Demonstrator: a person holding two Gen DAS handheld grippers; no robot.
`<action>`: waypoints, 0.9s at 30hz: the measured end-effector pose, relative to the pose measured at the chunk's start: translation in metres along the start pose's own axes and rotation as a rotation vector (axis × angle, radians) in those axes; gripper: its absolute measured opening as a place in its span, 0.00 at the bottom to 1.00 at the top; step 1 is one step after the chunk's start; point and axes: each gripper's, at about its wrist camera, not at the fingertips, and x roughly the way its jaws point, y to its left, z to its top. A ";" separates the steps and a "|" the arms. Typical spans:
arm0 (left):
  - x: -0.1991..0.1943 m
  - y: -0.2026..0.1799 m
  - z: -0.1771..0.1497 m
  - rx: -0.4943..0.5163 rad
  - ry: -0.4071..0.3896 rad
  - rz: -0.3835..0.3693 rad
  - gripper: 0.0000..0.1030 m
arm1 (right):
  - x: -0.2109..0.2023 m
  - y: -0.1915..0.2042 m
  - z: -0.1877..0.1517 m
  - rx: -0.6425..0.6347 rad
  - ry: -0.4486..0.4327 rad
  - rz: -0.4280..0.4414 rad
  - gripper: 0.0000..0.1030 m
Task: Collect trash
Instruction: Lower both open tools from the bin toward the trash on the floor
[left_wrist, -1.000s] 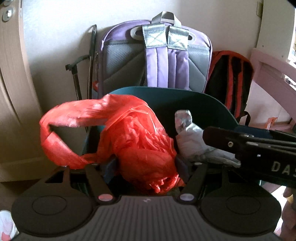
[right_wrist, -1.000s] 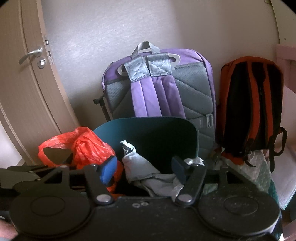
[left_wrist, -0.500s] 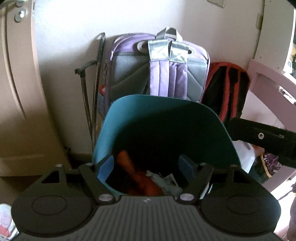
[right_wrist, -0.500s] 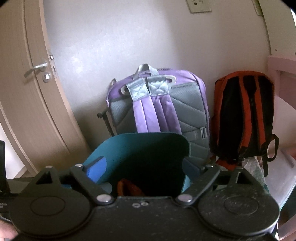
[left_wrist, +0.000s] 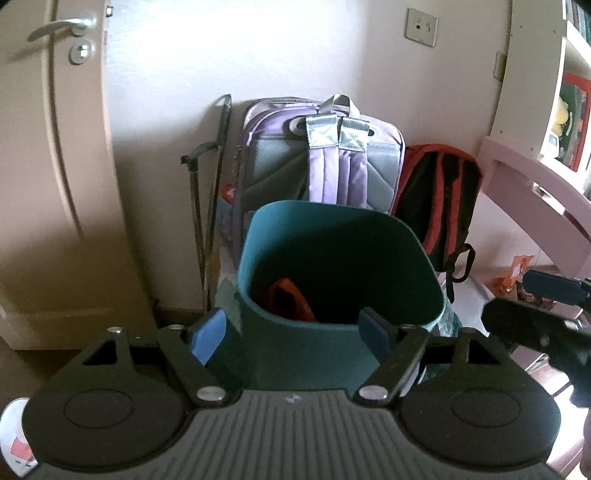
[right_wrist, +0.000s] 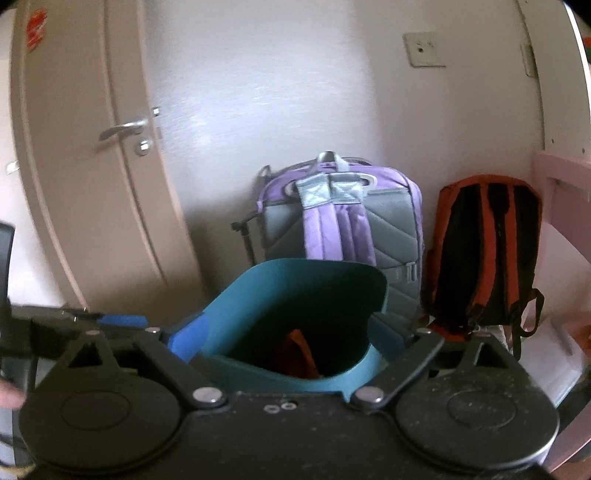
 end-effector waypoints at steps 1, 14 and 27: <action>-0.005 0.003 -0.005 -0.005 -0.003 0.000 0.78 | -0.005 0.005 -0.003 -0.016 0.002 0.006 0.93; -0.033 0.051 -0.086 -0.022 0.089 0.005 0.78 | -0.019 0.068 -0.063 -0.156 0.100 0.132 0.98; 0.018 0.144 -0.162 -0.160 0.194 0.067 0.83 | 0.048 0.113 -0.160 -0.304 0.263 0.180 0.99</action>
